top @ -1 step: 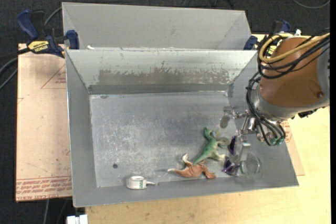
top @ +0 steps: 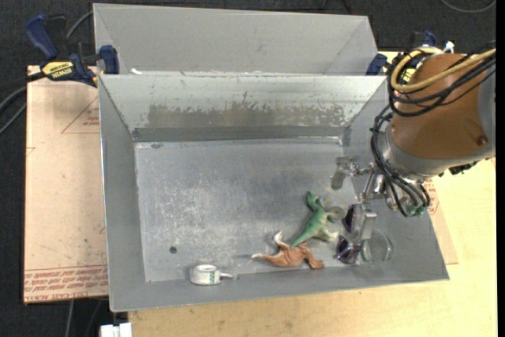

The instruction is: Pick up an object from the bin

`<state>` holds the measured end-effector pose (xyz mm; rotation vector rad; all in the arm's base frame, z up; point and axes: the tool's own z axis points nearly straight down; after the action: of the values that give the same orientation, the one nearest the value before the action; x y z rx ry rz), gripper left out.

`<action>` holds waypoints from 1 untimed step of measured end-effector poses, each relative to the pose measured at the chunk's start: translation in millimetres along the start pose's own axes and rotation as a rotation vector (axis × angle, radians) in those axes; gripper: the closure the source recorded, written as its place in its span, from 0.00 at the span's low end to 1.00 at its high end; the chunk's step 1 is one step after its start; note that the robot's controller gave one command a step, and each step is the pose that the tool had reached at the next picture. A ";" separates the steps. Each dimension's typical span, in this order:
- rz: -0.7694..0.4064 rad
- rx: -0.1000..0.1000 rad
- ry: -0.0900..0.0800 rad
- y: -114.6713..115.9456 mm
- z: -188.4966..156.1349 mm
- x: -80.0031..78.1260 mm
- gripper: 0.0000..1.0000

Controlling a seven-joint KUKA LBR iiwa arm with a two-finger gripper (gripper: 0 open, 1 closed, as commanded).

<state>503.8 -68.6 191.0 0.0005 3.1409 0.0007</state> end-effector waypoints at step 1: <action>-0.065 0.000 -0.001 9.1 73.0 -13.0 0.00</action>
Offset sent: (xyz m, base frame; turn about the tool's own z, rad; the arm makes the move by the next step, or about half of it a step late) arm 0.0169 0.0173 -0.0750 -0.1406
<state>516.9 -59.5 118.1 -0.1022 3.1385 0.0014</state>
